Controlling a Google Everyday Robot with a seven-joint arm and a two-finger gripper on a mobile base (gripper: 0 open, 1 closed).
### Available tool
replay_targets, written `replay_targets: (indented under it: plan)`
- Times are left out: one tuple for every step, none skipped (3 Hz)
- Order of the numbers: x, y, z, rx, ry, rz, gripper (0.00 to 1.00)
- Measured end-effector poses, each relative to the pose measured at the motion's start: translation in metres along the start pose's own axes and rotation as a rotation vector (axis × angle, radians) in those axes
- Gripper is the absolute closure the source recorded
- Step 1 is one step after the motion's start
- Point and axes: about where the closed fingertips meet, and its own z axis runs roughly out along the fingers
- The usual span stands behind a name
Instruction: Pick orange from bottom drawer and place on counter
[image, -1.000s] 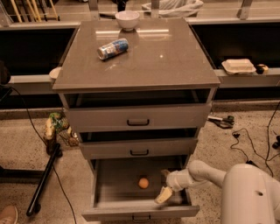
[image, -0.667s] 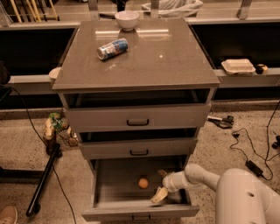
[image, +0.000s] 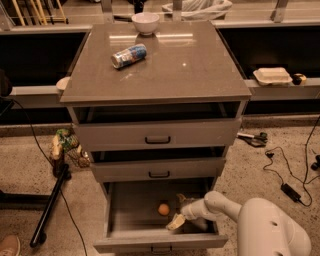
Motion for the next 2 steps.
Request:
replay_targets:
  plan:
    - [0.008,-0.008,0.03,0.015,-0.005,-0.006,0.0]
    - [0.007,-0.009,0.042,0.009,-0.018,-0.011,0.0]
